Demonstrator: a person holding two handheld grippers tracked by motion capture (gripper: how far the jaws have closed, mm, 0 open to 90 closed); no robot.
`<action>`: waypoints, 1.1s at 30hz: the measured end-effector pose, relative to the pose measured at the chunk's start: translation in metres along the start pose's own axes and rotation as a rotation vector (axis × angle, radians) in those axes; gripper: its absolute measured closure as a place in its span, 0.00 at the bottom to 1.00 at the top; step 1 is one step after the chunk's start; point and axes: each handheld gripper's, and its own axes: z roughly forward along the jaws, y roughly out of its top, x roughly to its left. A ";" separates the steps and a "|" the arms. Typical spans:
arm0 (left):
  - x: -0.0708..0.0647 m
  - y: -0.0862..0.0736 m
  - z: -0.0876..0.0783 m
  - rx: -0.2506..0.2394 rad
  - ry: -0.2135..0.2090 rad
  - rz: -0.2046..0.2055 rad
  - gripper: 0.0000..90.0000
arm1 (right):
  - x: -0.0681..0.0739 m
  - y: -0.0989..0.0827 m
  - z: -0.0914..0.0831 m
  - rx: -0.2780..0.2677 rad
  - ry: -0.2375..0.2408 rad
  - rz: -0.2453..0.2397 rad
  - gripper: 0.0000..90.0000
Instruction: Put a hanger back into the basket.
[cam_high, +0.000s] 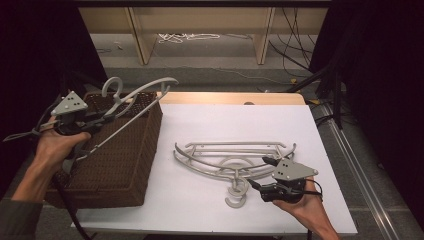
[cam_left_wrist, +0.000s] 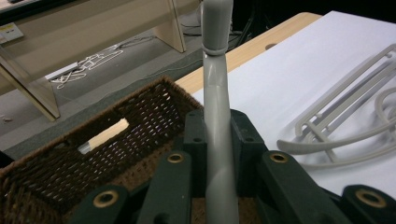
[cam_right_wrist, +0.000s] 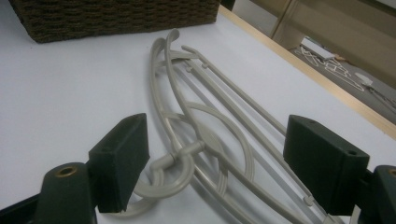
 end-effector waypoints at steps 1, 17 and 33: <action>0.003 -0.003 -0.001 -0.005 0.004 -0.005 0.88 | 0.000 0.000 0.000 0.002 0.000 0.001 0.26; 0.030 -0.039 -0.015 0.039 0.060 -0.036 0.88 | -0.001 -0.005 -0.002 0.016 0.002 0.011 0.26; 0.039 -0.061 -0.017 0.101 0.063 -0.079 0.88 | -0.001 -0.008 0.000 0.026 0.006 0.015 0.26</action>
